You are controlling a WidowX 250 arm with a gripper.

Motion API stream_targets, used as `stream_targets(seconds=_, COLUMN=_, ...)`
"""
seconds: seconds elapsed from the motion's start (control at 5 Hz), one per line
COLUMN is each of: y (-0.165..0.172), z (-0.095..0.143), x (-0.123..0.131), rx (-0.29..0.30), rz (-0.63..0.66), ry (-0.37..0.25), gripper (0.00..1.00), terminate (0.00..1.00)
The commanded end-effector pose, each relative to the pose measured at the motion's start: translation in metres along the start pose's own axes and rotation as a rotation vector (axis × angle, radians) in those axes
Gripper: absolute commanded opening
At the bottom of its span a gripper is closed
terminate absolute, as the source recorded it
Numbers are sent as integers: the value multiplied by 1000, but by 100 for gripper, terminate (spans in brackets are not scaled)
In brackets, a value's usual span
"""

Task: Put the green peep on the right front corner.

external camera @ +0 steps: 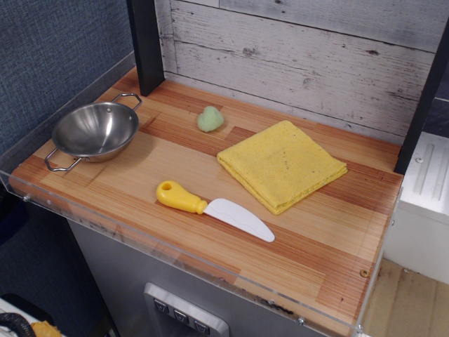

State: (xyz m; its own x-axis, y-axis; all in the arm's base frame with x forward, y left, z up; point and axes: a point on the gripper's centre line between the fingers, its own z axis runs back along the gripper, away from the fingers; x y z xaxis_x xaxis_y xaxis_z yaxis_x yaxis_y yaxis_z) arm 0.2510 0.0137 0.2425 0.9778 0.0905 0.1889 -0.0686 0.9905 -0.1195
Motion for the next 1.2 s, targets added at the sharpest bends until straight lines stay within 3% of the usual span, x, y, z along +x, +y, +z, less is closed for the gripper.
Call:
stream_targets(seconds=0.0, y=0, z=0, x=0, rx=0, rz=0, ry=0, gripper=100, terminate=0)
stream_targets(seconds=0.2, y=14, z=-3, x=14, rx=9, rz=63, ry=0, gripper=100, terminate=0)
stream_targets(seconds=0.6, y=54, z=-25, x=47, rx=94, rz=79, ry=-90, gripper=100, terminate=0)
stream_targets(seconds=1.0, y=68, z=-89, x=80, rx=140, rz=39, ry=-99, gripper=100, terminate=0)
